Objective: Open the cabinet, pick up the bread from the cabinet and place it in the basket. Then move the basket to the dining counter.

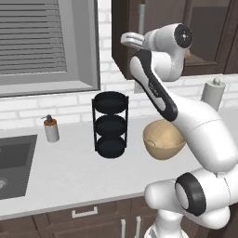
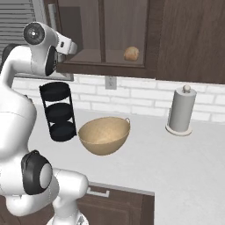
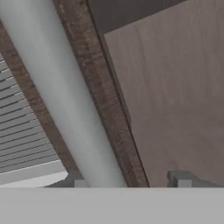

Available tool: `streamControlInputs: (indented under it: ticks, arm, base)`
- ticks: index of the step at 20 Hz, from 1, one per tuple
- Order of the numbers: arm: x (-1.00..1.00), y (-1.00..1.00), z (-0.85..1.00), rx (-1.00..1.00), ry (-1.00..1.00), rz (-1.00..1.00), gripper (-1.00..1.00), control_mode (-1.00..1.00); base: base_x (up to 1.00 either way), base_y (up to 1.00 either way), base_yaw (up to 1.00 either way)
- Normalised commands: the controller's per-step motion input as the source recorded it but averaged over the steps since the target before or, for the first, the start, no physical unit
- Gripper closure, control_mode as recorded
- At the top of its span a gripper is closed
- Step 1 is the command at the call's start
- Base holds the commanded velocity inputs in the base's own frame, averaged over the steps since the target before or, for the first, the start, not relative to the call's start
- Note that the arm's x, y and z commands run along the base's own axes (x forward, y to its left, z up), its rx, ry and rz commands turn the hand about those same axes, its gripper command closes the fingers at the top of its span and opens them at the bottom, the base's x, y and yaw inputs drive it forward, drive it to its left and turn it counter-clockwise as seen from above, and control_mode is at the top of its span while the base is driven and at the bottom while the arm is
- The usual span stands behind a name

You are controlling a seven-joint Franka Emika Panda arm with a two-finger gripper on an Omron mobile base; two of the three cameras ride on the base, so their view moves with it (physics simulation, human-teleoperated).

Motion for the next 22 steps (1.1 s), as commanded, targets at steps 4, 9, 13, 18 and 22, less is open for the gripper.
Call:
streamControlInputs:
  ticks: [4,9,13,18,22]
  arm:
    - [0.02,0.00,0.20,0.04,0.02,0.00,1.00,-1.00]
    - [-0.57,-0.40,-0.05,0.01,-0.12,0.04,1.00,-1.00]
    - [-0.73,-0.54,0.06,0.00,-0.08,0.00,1.00,-1.00]
    - [-1.00,-0.91,0.30,0.00,0.06,0.00,1.00,-1.00]
    - [-1.00,-1.00,0.49,0.00,0.16,0.00,1.00,-1.00]
  base:
    - [0.00,0.00,0.00]
    - [0.00,0.00,0.00]
    - [0.00,0.00,0.00]
    - [0.00,0.00,0.00]
    - [0.00,0.00,0.00]
